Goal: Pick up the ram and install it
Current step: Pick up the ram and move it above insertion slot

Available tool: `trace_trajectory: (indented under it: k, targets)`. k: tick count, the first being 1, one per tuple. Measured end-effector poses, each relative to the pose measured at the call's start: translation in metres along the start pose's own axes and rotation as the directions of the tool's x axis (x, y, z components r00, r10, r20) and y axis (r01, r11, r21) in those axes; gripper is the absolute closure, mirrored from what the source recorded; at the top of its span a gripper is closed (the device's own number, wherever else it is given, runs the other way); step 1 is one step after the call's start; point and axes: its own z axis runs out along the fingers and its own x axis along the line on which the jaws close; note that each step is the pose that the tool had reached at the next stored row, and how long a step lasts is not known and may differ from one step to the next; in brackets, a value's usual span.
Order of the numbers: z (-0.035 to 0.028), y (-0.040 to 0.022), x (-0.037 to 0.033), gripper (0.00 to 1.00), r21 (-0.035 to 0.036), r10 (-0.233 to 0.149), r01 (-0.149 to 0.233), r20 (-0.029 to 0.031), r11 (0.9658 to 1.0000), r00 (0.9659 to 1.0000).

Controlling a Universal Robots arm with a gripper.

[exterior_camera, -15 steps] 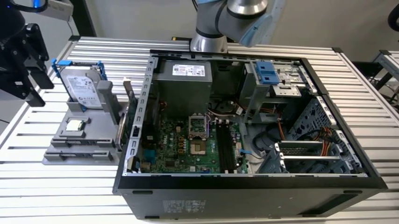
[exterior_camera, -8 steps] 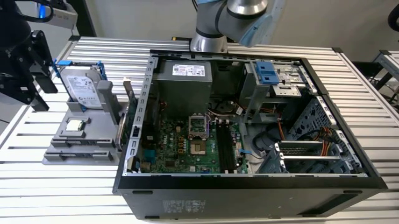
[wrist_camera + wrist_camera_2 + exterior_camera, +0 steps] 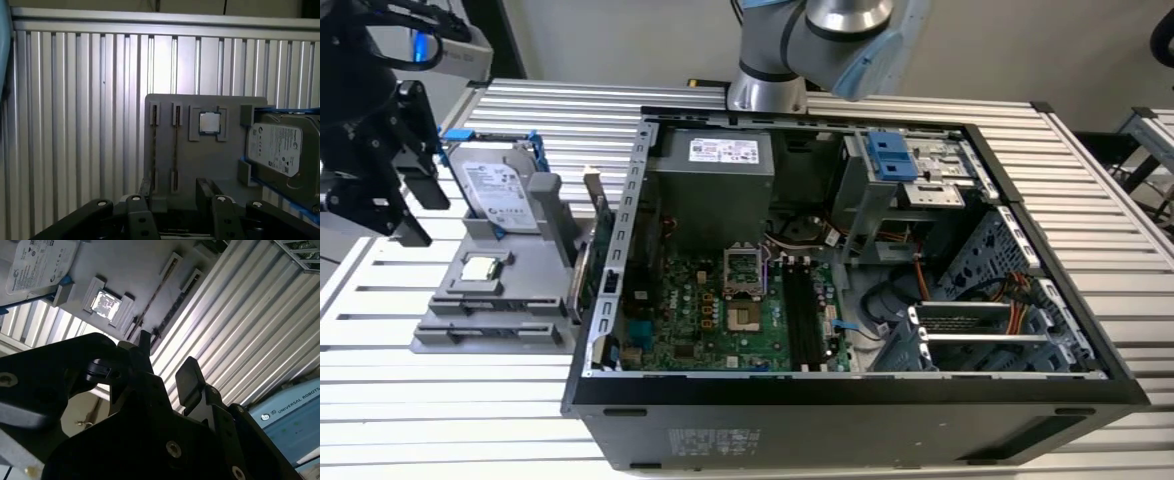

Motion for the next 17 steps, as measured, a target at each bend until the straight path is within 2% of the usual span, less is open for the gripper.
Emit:
trace_trajectory:
  k: [2,3,6,17]
  targets:
    - [0.0031,0.0,0.0001,0.0,0.0,-0.002,0.002,0.0001,1.0,1.0]
    - [0.0089,0.0,0.0003,0.0,-0.0002,-0.006,0.006,0.0,1.0,1.0]
    - [0.011,0.0,0.0004,0.0,-0.0001,-0.006,0.006,0.0001,1.0,1.0]
    - [0.0268,0.0001,0.001,0.0,-0.0002,-0.005,0.005,0.0,1.0,1.0]
